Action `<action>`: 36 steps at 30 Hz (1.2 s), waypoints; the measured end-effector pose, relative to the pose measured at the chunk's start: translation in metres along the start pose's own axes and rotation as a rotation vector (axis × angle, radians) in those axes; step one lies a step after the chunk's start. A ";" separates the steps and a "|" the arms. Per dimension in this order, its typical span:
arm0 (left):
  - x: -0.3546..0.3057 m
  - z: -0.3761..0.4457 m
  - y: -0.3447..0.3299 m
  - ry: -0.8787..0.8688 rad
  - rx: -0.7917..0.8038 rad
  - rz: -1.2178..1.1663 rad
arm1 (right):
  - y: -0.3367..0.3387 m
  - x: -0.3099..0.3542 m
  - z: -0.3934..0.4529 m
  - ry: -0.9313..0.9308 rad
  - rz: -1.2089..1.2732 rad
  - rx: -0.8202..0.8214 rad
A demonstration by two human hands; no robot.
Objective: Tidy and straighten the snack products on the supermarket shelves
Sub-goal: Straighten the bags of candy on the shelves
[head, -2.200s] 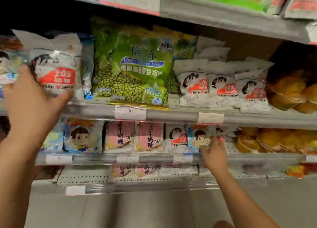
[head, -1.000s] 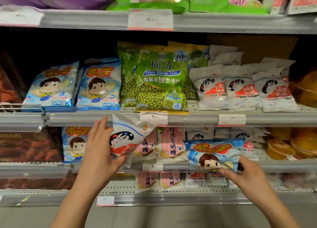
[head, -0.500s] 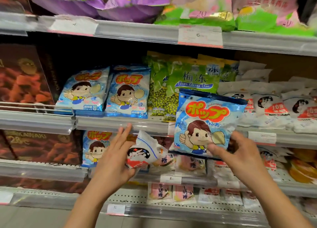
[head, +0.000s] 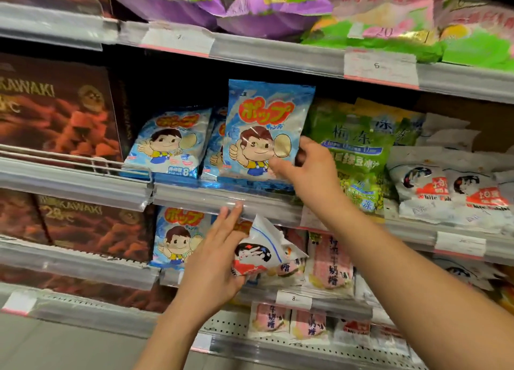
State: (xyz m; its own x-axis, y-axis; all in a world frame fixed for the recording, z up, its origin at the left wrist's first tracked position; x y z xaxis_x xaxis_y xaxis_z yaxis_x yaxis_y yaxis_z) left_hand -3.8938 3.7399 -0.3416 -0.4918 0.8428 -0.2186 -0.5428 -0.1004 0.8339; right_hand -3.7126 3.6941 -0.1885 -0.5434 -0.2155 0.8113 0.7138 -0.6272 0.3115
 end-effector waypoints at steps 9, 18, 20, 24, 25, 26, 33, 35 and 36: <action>0.000 -0.001 -0.002 0.021 -0.002 -0.002 | -0.012 -0.002 -0.005 0.145 -0.376 -0.091; -0.003 -0.001 -0.001 0.041 -0.014 0.012 | -0.035 -0.013 -0.006 0.454 -0.636 0.198; -0.003 -0.001 -0.002 0.042 -0.018 0.011 | -0.039 -0.016 -0.004 0.421 -0.629 0.197; 0.003 0.000 -0.005 0.027 -0.007 0.026 | -0.049 -0.014 0.000 0.459 -0.633 0.228; 0.004 0.000 -0.006 0.026 -0.005 0.038 | -0.051 -0.012 0.001 0.460 -0.618 0.232; 0.004 0.000 -0.005 0.029 -0.004 0.048 | -0.053 -0.010 0.001 0.451 -0.608 0.231; -0.002 -0.001 0.001 0.019 -0.087 0.037 | -0.053 -0.011 -0.006 0.426 -0.679 0.429; -0.002 0.001 0.001 0.001 -0.108 0.038 | -0.042 -0.008 -0.019 0.453 -0.680 0.474; -0.002 0.002 0.001 -0.005 -0.114 0.044 | -0.033 -0.005 -0.028 0.488 -0.655 0.467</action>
State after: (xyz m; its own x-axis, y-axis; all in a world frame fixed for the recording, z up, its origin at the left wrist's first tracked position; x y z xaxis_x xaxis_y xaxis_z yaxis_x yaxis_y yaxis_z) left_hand -3.8919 3.7386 -0.3395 -0.5134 0.8390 -0.1802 -0.5949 -0.1966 0.7794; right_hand -3.7463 3.6949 -0.2168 -0.9492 -0.2820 0.1398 0.2474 -0.3936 0.8854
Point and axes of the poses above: each hand's wrist, its own z-axis towards the middle knuckle, its own y-axis out of the back of the hand, x = y × z, the point moved 4 cm from there along z, towards the middle knuckle, and after that the axes turned 13 degrees about z, right-handed, at the moved point
